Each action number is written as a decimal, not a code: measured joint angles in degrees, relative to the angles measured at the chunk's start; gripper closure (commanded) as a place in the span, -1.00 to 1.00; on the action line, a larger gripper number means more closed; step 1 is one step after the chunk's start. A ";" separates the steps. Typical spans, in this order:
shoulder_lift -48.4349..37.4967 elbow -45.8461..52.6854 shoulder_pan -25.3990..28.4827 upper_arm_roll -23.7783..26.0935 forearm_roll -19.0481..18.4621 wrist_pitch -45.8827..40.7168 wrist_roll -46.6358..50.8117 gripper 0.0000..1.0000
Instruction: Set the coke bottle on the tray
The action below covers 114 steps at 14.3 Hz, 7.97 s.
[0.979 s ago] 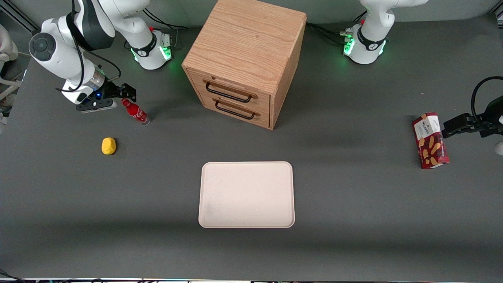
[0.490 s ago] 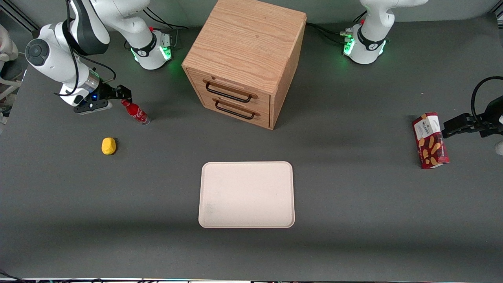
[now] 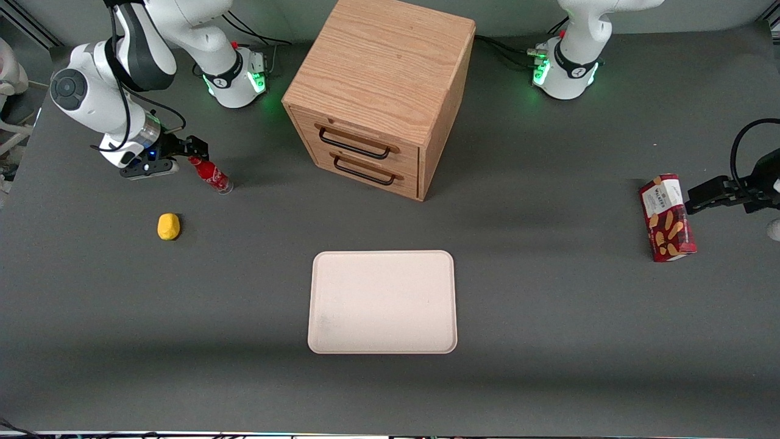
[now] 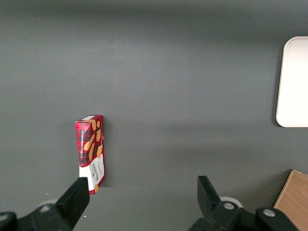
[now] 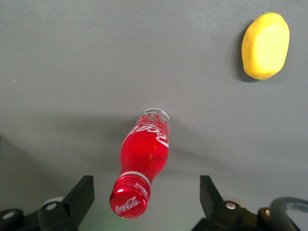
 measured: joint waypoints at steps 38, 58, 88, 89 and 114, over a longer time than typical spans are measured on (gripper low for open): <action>16.41 48.72 1.03 10.66 7.00 -36.44 3.34 1.00; 67.33 102.35 1.58 24.77 11.40 -23.79 3.02 1.00; 74.67 99.84 1.46 25.12 11.44 -11.73 6.48 -1.00; 74.67 99.84 1.46 25.12 11.44 -11.70 6.48 -1.00; 15.48 57.57 -1.39 10.01 7.54 -37.58 16.54 -1.00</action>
